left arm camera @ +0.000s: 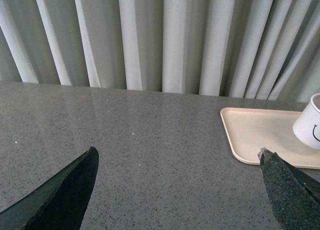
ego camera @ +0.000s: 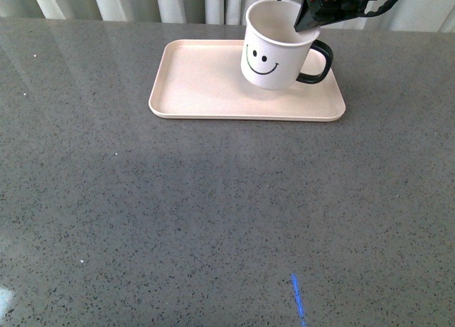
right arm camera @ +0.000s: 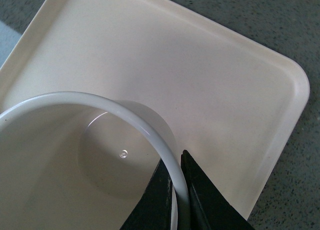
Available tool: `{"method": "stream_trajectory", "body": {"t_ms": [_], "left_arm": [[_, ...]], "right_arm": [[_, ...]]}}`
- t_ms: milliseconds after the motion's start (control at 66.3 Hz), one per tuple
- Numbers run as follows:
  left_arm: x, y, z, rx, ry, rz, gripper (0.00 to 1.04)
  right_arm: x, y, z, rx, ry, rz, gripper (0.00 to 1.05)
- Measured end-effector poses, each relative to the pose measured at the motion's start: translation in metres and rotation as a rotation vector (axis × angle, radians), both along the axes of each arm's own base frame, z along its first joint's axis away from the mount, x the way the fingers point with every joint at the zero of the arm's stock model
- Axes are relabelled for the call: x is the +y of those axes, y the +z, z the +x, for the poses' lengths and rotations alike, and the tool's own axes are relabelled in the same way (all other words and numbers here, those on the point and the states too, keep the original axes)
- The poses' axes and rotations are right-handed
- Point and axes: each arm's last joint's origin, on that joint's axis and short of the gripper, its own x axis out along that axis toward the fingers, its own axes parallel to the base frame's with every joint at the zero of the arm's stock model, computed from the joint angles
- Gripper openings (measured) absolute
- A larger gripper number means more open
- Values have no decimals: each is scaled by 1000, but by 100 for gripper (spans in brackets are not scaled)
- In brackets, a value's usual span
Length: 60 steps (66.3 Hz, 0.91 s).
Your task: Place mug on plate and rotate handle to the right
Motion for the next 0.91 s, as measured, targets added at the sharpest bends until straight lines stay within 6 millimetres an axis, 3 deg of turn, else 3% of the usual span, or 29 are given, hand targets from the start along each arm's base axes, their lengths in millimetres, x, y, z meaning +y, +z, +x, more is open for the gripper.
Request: {"method": "stream_trajectory", "body": {"t_ms": [407, 906], "left_arm": [[0, 0, 0, 0, 0, 0, 96], [0, 0, 0, 0, 0, 0, 96]], "right_arm": [[17, -13, 3, 2, 200, -63, 2], [18, -23, 3, -33, 216, -103, 2]]}}
